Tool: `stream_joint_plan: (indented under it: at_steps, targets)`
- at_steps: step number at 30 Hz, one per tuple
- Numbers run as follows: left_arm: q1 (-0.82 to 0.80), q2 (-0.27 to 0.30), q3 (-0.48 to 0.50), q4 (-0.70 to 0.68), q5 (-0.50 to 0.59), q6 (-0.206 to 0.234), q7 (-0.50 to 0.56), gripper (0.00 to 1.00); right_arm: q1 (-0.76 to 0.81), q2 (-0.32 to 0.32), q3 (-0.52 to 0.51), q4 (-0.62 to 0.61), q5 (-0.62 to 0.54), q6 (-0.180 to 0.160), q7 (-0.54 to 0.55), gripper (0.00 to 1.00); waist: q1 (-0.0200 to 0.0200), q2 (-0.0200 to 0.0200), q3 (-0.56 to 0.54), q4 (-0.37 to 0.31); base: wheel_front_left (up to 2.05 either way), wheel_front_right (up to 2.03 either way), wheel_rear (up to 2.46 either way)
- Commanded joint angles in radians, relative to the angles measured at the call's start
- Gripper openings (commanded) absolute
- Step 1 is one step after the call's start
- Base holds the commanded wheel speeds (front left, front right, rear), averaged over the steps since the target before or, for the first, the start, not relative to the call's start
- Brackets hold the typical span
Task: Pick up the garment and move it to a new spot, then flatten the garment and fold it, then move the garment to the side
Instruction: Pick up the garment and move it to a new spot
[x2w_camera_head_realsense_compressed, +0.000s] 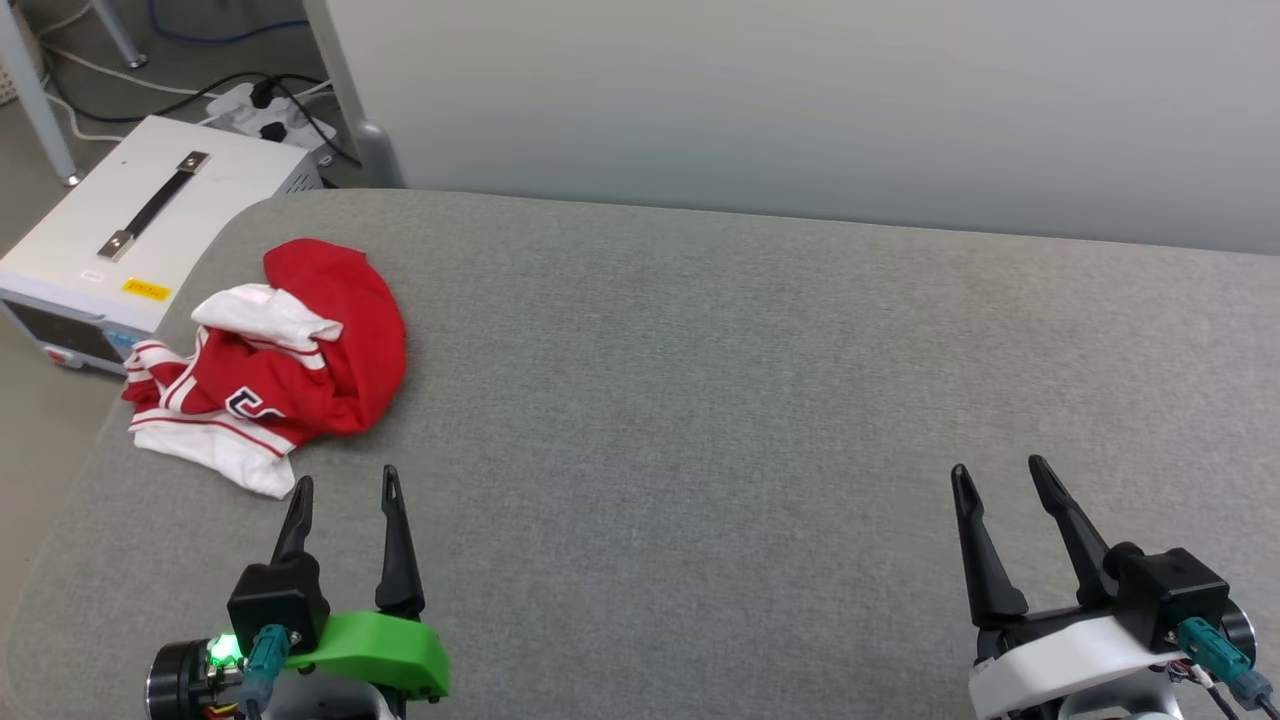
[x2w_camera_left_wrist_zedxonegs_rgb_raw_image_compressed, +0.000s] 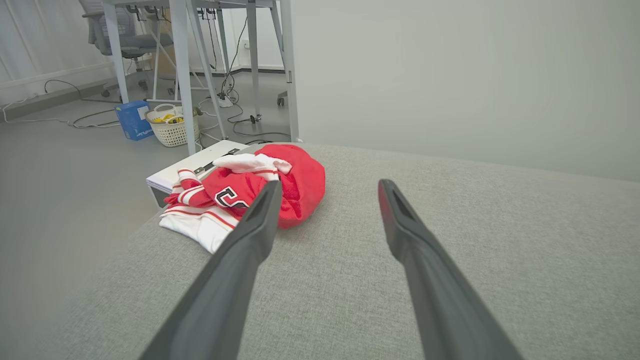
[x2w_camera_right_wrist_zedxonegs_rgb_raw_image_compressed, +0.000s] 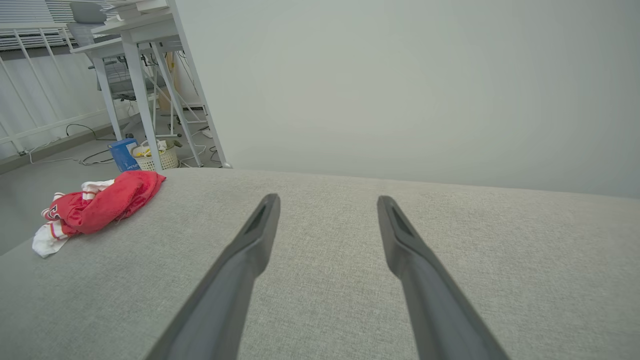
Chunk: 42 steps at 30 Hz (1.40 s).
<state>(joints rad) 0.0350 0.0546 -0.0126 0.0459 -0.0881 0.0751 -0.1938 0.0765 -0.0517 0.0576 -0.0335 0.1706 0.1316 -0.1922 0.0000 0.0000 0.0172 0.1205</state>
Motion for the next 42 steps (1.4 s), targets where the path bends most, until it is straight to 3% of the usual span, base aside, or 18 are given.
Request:
stream_joint_plan:
  at_steps: [1, 19, 30, 33, 37, 42]
  targets:
    - [0.006, -0.003, 0.003, 0.004, -0.004, 0.008, -0.01, 1.0, 0.007, 0.001, 0.006, -0.007, 0.002, -0.001, -0.012, 1.0, 0.0, 0.0, 0.015, 0.048, 0.0, 0.0, 0.0]
    - [0.003, -0.004, 0.035, 0.021, -0.059, 0.02, -0.047, 1.0, -0.008, 0.001, 0.067, -0.028, -0.011, -0.001, -0.049, 1.0, 0.0, 0.0, 0.046, 0.265, 0.0, 0.0, 0.0]
    - [0.007, -0.004, 0.061, 0.044, -0.09, 0.02, -0.068, 1.0, -0.008, 0.001, 0.092, -0.032, 0.002, -0.001, -0.07, 1.0, 0.0, 0.0, 0.053, 0.327, 0.0, 0.0, 0.0]
    - [-0.016, -0.004, 0.074, 0.052, -0.084, -0.003, -0.068, 1.0, -0.008, 0.001, 0.094, -0.032, 0.001, -0.001, -0.07, 1.0, 0.0, 0.0, 0.054, 0.322, 0.0, 0.0, 0.0]
    - [-0.097, 0.005, 0.103, 0.077, -0.06, -0.069, -0.068, 1.0, -0.02, 0.001, 0.094, -0.036, -0.015, -0.001, -0.07, 1.0, 0.0, 0.0, 0.073, 0.308, 0.0, 0.0, 0.0]
    - [-0.279, 0.065, 0.137, 0.142, -0.053, -0.15, -0.068, 1.0, -0.056, -0.017, 0.104, -0.049, -0.03, -0.001, -0.07, 1.0, 0.0, 0.0, 0.122, 0.276, 0.0, 0.0, 0.0]
